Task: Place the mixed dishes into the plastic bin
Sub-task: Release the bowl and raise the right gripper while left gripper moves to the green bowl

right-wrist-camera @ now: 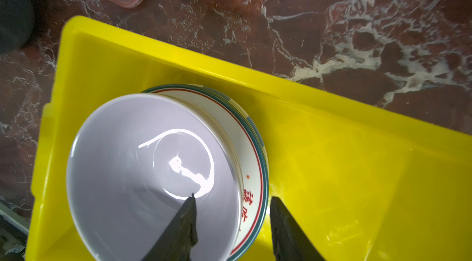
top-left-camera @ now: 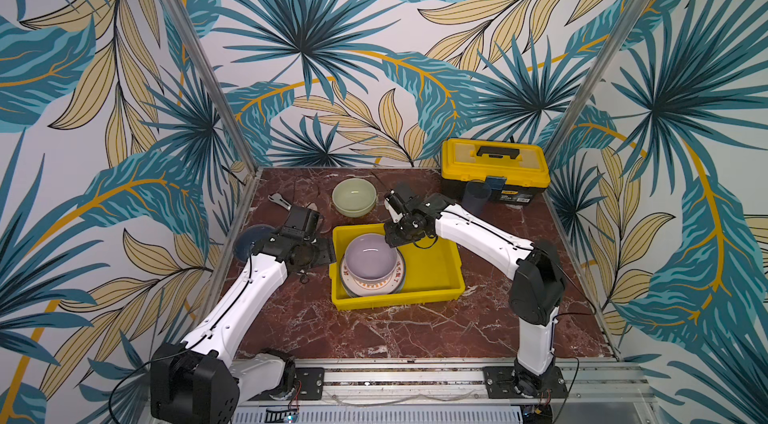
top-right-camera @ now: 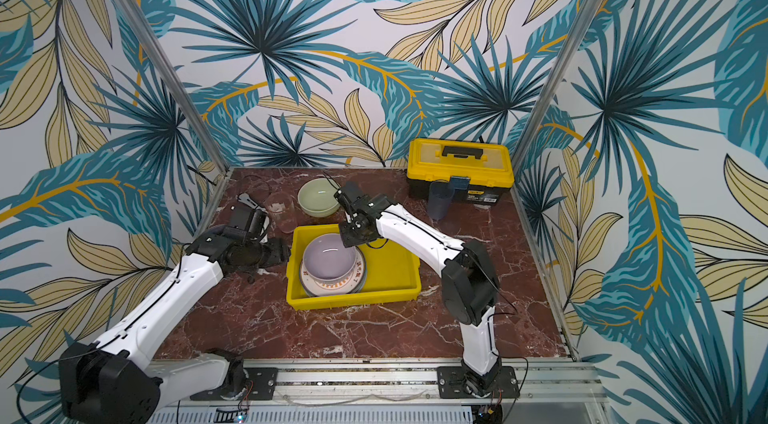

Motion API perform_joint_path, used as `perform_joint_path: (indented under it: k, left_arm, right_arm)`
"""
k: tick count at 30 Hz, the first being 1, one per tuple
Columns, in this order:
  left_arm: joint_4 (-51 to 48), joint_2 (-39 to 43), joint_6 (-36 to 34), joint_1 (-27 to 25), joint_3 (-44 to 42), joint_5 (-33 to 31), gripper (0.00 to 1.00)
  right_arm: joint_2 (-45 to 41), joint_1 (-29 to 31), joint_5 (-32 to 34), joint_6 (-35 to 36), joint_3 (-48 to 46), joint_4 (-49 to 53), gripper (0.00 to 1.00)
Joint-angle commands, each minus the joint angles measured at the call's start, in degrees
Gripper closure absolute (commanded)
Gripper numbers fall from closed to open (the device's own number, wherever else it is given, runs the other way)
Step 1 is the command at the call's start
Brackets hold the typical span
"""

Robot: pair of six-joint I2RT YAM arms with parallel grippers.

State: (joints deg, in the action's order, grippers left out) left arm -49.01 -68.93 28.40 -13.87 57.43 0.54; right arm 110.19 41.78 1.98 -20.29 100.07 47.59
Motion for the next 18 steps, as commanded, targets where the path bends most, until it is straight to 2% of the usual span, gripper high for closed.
perform_joint_path:
  k: [1,6,11,18]
  left_arm:
    - [0.5,-0.7,-1.2,0.3,2.1,0.6,0.26]
    - [0.5,-1.5,-2.2,0.3,4.1,1.0,0.27]
    - [0.5,-0.3,-2.4,0.4,4.6,1.4,0.27]
    - [0.5,2.6,-2.8,0.3,2.5,1.1,0.28]
  right_arm:
    - [-1.9,0.4,3.4,1.4,0.0,2.1,0.48]
    - [-2.0,-0.5,3.2,1.4,-0.5,0.0,0.46]
    - [-0.2,-2.2,1.8,0.8,0.6,-6.5,0.47]
    - [8.7,-4.9,0.8,-0.8,8.9,-11.6,0.49]
